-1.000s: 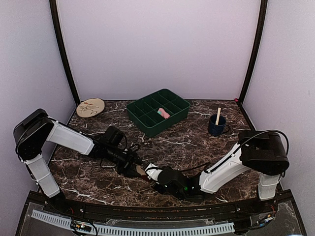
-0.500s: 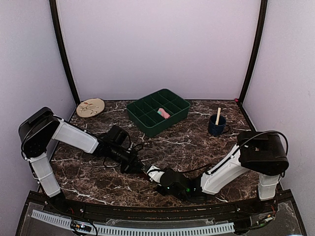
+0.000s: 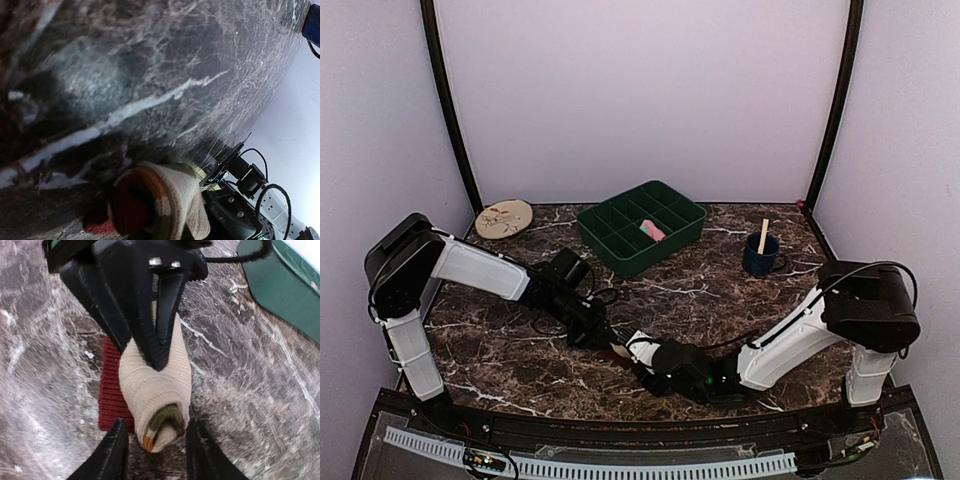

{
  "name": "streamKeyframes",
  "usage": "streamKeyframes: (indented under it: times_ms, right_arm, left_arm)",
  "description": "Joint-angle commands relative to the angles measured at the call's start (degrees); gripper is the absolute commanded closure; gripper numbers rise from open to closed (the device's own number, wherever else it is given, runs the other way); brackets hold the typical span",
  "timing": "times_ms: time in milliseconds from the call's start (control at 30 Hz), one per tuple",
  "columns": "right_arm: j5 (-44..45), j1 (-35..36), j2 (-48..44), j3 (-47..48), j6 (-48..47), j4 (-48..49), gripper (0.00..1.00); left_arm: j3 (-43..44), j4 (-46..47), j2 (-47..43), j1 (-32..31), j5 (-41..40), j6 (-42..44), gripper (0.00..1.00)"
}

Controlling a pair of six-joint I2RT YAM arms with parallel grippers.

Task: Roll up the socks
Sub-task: Roll the sock at the center of the board.

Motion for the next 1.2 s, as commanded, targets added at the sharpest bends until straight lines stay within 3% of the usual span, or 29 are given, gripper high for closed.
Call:
streamKeyframes:
  times_ms: [0, 333, 533, 933, 1167]
  right_arm:
    - [-3.94, -0.76, -4.44, -1.74, 5.43, -3.06, 0.55]
    - [-9.34, -2.38, -14.04, -4.08, 12.76, -7.81, 0.49]
    - [-18.02, -7.37, -15.94, -3.95, 20.74, -8.05, 0.48]
    - [-36.39, -16.52, -11.28, -0.61, 32.75, -5.58, 0.46]
    - [-42.71, -18.45, -6.47, 0.81, 36.33, -4.62, 0.44]
  left_arm:
    - [-2.72, -5.96, 0.43, 0.28, -10.02, 5.37, 1.00]
    - [-6.27, 1.37, -0.27, -1.16, -13.88, 7.40, 1.00]
    - [-8.27, 6.29, -0.20, -3.31, -16.36, 7.47, 1.00]
    - [-17.52, 19.80, -1.49, -7.22, -20.97, 5.68, 1.00]
    - [-20.17, 25.89, 0.53, -9.08, -22.16, 5.12, 1.00]
